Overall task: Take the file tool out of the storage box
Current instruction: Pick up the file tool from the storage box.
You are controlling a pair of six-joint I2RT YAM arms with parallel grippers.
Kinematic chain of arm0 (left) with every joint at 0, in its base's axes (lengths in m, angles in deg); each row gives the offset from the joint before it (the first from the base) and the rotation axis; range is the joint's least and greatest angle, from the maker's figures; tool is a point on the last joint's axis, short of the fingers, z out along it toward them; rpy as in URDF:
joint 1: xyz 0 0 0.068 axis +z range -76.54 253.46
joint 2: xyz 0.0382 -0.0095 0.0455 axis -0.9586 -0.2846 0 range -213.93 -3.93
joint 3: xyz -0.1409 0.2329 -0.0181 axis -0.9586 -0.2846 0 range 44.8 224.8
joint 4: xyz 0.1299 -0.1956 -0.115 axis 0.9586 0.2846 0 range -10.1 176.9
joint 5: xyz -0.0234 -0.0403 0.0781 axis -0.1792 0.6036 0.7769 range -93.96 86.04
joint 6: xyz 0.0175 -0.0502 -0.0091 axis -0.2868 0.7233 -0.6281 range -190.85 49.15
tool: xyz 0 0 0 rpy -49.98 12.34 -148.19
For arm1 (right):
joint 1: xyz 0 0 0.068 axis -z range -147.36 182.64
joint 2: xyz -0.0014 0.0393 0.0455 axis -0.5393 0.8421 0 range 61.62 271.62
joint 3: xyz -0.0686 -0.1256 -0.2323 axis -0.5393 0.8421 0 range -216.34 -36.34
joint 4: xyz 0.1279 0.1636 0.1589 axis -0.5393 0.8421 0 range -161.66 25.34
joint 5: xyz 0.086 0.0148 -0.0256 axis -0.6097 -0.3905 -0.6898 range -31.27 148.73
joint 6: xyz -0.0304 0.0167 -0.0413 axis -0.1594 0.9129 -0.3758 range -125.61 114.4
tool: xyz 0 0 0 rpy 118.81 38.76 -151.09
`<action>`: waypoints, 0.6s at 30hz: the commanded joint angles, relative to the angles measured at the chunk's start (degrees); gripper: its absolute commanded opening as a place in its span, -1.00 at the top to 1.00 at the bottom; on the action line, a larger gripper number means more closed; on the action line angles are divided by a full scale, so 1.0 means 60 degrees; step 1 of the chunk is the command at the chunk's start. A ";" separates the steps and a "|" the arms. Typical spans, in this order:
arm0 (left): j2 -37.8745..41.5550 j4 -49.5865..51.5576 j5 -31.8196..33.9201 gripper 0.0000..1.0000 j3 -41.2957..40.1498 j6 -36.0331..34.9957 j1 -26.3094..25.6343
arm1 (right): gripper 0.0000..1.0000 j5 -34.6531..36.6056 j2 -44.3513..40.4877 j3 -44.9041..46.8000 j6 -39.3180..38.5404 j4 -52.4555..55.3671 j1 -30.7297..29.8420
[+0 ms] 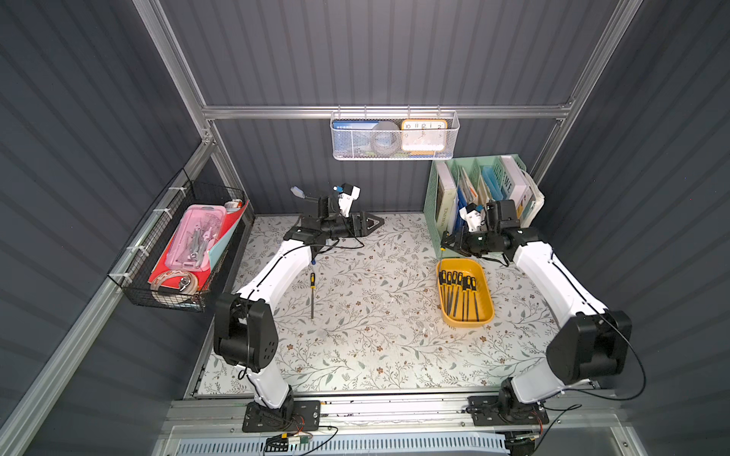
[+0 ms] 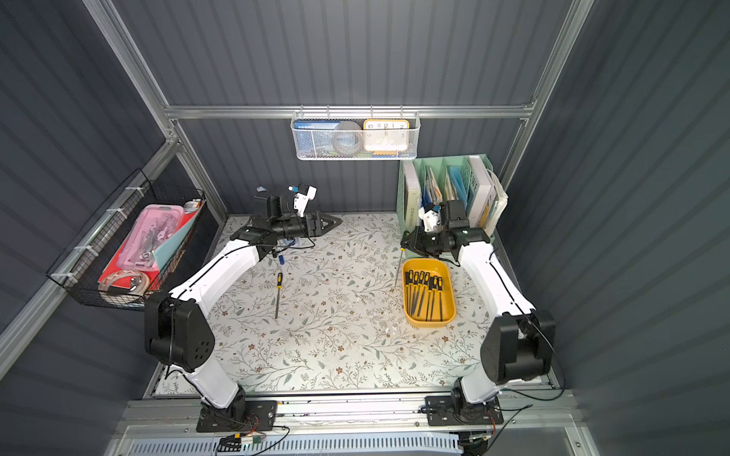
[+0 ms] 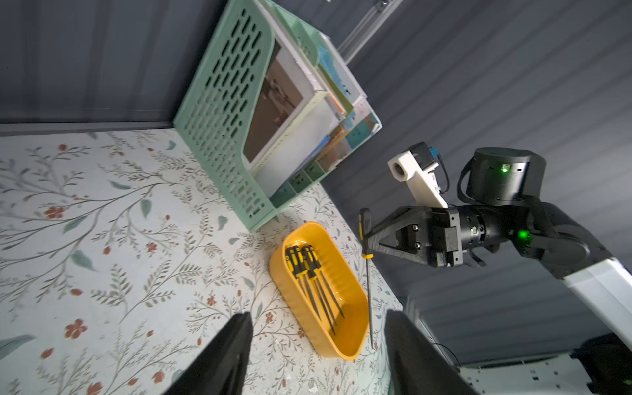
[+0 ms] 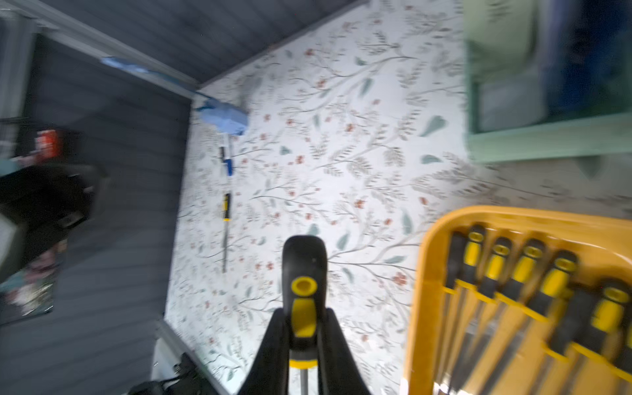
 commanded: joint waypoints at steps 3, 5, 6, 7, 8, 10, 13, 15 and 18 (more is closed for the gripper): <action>-0.0192 -0.0328 -0.1700 -0.35 0.0267 -0.0137 -0.0725 | 0.93 -0.2851 -0.0131 0.0961 0.2736 -0.4087 -0.0099; -0.0434 0.0107 -0.1871 -0.32 0.0512 -0.0400 -0.1132 | 0.94 -0.2994 -0.0122 0.1032 0.3314 -0.4897 -0.0163; -0.0558 0.0352 -0.1983 -0.30 0.0653 -0.0553 -0.1317 | 0.94 -0.2991 -0.0112 0.1005 0.3413 -0.5050 -0.0186; -0.0643 0.0453 -0.2038 -0.28 0.0709 -0.0588 -0.1461 | 0.94 -0.3013 -0.0080 0.0990 0.3547 -0.5205 -0.0207; -0.0685 0.0466 -0.2029 -0.27 0.0712 -0.0576 -0.1544 | 0.94 -0.3073 -0.0042 0.0987 0.3717 -0.5416 -0.0216; -0.0743 0.0408 -0.2053 -0.23 0.0622 -0.0509 -0.1637 | 0.94 -0.3173 -0.0007 0.0967 0.4135 -0.5941 -0.0259; -0.0822 0.0517 -0.2097 -0.19 0.0572 -0.0512 -0.1645 | 0.94 -0.3214 0.0007 0.0889 0.4461 -0.6334 -0.0347; -0.0829 0.0617 -0.2004 -0.19 0.0569 -0.0613 -0.1645 | 0.94 -0.3253 0.0016 0.0778 0.4511 -0.6374 -0.0424; -0.0843 0.0589 -0.1971 -0.17 0.0593 -0.0626 -0.1645 | 0.94 -0.3337 0.0053 0.0691 0.4525 -0.6344 -0.0572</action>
